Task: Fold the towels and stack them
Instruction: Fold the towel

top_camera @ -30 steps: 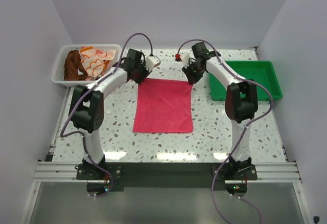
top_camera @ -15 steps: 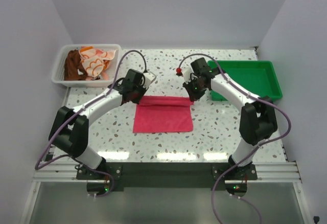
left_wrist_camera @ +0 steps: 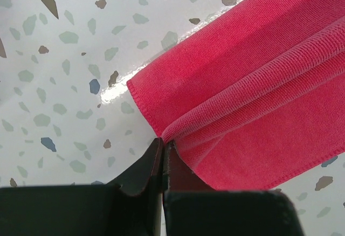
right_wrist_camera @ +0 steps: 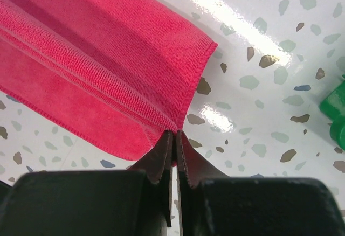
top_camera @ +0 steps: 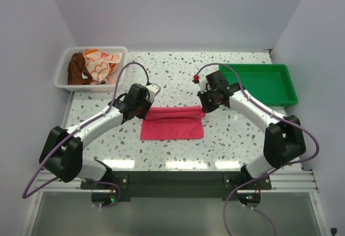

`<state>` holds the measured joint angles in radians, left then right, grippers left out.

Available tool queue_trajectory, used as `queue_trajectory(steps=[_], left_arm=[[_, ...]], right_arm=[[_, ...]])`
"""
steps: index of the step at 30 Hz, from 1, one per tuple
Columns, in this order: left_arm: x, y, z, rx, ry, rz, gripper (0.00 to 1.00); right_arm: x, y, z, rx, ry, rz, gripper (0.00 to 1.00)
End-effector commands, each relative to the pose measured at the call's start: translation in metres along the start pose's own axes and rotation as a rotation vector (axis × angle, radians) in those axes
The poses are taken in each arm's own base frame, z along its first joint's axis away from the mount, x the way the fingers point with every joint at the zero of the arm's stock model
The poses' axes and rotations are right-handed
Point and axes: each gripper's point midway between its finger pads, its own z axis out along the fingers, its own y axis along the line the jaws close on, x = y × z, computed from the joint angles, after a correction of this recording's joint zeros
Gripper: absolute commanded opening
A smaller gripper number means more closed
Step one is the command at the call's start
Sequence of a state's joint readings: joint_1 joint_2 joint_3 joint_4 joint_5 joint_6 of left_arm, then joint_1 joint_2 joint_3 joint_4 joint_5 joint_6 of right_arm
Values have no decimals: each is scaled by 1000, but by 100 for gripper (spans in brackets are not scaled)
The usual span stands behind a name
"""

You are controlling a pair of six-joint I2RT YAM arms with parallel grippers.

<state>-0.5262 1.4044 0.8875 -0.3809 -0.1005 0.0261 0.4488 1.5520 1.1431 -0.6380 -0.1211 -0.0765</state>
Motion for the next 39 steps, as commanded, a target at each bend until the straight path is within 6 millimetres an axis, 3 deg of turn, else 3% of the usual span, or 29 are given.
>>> queue_trajectory(steps=[1,12,20,26,39], left_arm=[[-3,14,-11,-66,-32,-7,0],[16,3,-9,-25,13,-32,0],[8,7,-19,-53,63,-77,0],[22,8,-19,-71,143,-88,1],[63,-11,5,-18,307,-93,5]], right_arm=[[-8,-15,-15,80,-46,31,0],[27,5,-1,-26,31,89,0],[30,11,-7,-42,34,134,0],[35,13,-11,-43,47,144,0],[63,20,9,-65,177,175,0]])
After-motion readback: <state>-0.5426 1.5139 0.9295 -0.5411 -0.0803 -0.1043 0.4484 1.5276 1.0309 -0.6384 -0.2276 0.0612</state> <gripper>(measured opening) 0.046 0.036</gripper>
